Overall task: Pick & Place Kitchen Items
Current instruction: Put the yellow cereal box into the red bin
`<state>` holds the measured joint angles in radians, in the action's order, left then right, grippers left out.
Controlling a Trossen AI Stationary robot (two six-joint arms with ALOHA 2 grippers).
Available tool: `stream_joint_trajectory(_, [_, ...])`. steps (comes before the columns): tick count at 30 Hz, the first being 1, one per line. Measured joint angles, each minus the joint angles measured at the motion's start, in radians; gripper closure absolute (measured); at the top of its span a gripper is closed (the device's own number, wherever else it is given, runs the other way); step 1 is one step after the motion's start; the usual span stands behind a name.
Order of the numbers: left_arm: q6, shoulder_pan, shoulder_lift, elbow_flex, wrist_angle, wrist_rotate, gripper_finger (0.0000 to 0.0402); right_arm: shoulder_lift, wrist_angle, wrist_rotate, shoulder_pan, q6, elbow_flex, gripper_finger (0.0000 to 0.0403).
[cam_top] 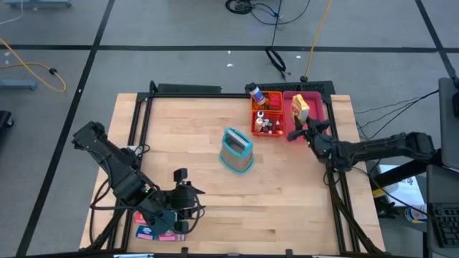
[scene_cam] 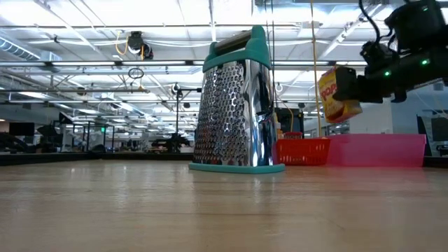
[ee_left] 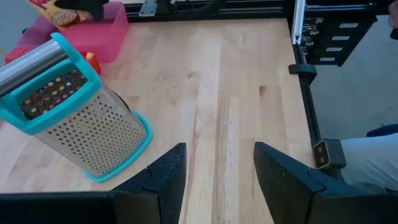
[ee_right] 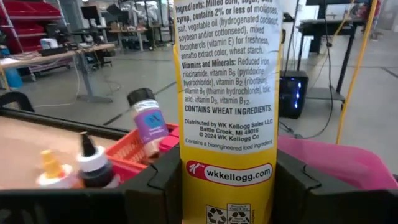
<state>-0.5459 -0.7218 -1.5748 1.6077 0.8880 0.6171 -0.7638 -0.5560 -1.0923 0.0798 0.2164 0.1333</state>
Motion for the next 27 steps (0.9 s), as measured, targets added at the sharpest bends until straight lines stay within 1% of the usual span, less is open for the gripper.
stream_joint_trajectory(7, [-0.003, 0.001, -0.01, -0.001, -0.002, 0.015, 0.0213, -0.047, -0.003, 0.161, 0.215, 0.018, -0.001, 0.025])
stream_joint_trajectory(12, [-0.002, 0.006, -0.01, -0.001, 0.0, 0.014, 0.0213, -0.122, -0.035, 0.254, 0.339, 0.049, -0.001, 0.025])
stream_joint_trajectory(16, [-0.002, 0.006, -0.01, -0.001, 0.0, 0.014, 0.0213, -0.21, -0.145, 0.339, 0.417, 0.037, -0.001, 0.025])
stream_joint_trajectory(19, [-0.002, 0.009, -0.01, -0.001, 0.0, 0.013, 0.0213, -0.284, -0.231, 0.355, 0.461, 0.031, -0.001, 0.025])
stream_joint_trajectory(22, [-0.002, 0.016, -0.01, -0.001, 0.001, 0.013, 0.0213, -0.362, -0.323, 0.419, 0.512, 0.026, 0.0, 0.025])
stream_joint_trajectory(27, [0.024, 0.022, -0.01, -0.001, 0.0, 0.013, 0.0213, -0.511, -0.376, 0.498, 0.596, 0.026, 0.052, 0.025])
